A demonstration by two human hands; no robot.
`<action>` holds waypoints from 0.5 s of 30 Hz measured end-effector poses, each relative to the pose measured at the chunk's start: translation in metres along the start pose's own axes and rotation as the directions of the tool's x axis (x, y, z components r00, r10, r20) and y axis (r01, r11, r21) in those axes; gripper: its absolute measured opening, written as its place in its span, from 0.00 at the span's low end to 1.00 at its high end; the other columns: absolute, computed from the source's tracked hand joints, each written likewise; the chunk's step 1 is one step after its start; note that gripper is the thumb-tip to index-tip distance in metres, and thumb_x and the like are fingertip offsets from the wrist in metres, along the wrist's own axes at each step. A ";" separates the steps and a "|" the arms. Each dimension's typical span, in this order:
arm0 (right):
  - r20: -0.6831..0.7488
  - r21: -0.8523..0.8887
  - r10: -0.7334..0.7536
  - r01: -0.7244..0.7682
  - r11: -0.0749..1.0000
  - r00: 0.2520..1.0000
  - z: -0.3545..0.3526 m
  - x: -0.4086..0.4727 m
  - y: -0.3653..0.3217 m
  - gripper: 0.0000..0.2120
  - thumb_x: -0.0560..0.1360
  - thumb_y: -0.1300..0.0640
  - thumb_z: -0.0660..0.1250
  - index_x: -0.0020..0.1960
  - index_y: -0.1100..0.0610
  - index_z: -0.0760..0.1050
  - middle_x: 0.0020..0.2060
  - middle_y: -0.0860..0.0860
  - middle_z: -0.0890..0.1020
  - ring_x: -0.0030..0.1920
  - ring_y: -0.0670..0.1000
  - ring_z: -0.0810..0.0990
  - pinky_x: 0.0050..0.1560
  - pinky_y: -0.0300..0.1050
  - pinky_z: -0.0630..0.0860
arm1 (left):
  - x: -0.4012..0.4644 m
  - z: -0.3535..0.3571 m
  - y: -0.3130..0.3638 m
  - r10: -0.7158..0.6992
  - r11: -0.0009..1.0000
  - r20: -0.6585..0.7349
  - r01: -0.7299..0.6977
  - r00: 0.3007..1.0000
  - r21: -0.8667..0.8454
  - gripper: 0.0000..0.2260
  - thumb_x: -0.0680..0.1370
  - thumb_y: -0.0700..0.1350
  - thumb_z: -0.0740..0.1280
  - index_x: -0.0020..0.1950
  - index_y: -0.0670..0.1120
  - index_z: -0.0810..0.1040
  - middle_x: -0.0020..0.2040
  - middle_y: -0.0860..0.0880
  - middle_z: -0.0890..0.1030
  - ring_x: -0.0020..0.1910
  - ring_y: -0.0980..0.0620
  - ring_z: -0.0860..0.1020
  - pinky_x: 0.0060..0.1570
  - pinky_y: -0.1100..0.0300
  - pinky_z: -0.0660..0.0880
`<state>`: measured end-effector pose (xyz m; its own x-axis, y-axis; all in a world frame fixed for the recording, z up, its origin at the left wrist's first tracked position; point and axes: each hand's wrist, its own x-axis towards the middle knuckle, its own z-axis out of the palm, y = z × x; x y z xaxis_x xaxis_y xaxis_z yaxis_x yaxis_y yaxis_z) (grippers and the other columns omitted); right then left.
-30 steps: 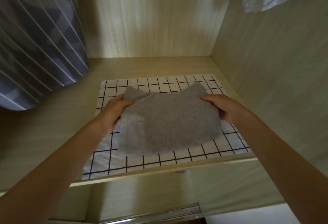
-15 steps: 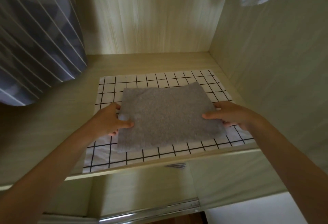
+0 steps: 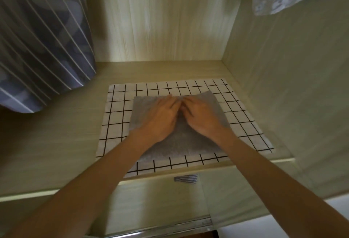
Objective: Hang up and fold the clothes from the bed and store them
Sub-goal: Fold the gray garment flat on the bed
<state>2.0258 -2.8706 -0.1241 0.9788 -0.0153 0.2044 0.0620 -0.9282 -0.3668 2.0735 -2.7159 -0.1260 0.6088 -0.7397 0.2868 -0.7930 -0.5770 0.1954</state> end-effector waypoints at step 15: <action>0.033 -0.362 0.346 -0.311 0.879 0.938 0.003 0.008 0.043 0.28 0.84 0.43 0.41 0.81 0.52 0.45 0.80 0.56 0.44 0.79 0.57 0.38 0.77 0.60 0.36 | 0.004 0.013 -0.022 -0.459 0.874 0.133 0.419 0.879 0.244 0.27 0.84 0.55 0.41 0.80 0.43 0.48 0.80 0.41 0.47 0.79 0.44 0.43 0.75 0.40 0.38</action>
<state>2.0369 -2.9096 -0.1411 0.9457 -0.3232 0.0346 -0.3210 -0.9453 -0.0576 2.0931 -2.7106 -0.1410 0.9014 -0.4313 0.0380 -0.4330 -0.8993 0.0621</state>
